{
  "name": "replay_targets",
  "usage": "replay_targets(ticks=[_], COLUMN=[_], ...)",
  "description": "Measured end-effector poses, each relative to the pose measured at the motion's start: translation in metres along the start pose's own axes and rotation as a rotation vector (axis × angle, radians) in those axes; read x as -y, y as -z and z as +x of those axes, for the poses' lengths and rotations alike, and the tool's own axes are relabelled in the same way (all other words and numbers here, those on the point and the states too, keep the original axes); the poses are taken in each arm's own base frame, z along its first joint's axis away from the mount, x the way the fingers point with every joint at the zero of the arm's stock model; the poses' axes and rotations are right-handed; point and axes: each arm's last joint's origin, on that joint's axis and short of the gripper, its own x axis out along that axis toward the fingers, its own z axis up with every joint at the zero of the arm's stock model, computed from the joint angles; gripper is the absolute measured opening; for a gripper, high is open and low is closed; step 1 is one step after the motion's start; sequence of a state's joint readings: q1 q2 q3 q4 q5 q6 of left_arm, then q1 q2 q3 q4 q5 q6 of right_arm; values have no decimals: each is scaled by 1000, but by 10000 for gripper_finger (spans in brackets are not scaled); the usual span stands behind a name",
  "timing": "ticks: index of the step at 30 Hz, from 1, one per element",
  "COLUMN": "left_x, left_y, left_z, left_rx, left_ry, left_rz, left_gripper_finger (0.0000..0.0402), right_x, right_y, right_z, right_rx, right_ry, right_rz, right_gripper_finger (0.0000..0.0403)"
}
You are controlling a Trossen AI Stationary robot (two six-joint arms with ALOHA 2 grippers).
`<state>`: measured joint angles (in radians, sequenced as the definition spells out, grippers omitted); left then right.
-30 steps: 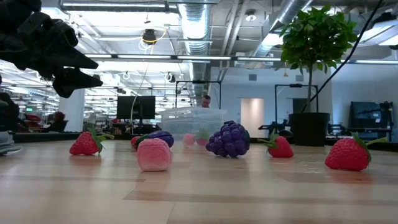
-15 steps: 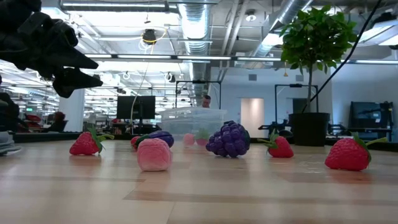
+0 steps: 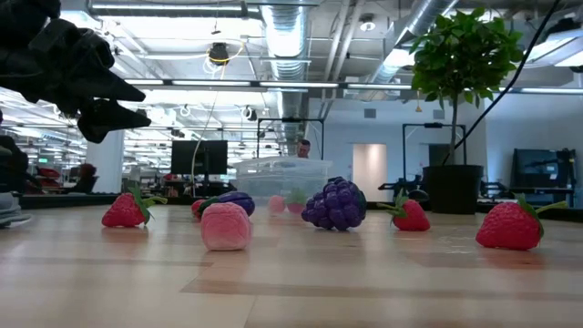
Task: Pick and placing Produce into tupperware
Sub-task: Put the right peach into the transparent container
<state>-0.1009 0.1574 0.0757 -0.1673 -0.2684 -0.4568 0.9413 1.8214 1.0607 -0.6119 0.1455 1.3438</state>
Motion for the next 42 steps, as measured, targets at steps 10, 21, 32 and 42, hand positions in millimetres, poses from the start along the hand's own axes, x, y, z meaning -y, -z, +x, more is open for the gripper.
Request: replay_targets(ticks=[10,21,32,42], left_x=[0,0,0,0], left_y=[0,0,0,0], left_z=[0,0,0,0], left_rx=[0,0,1,0], left_ry=[0,0,-1,0], left_rz=[0,-2,-7,-8], left_gripper_finger=[261,261,261,261], right_x=[0,0,0,-1], right_y=[0,0,0,0], right_z=[0,0,0,0], right_rx=[0,0,2,2], right_ry=[0,0,-4,-8], right_rz=[17,36,37,38], right_gripper_finger=[151,151,156,159])
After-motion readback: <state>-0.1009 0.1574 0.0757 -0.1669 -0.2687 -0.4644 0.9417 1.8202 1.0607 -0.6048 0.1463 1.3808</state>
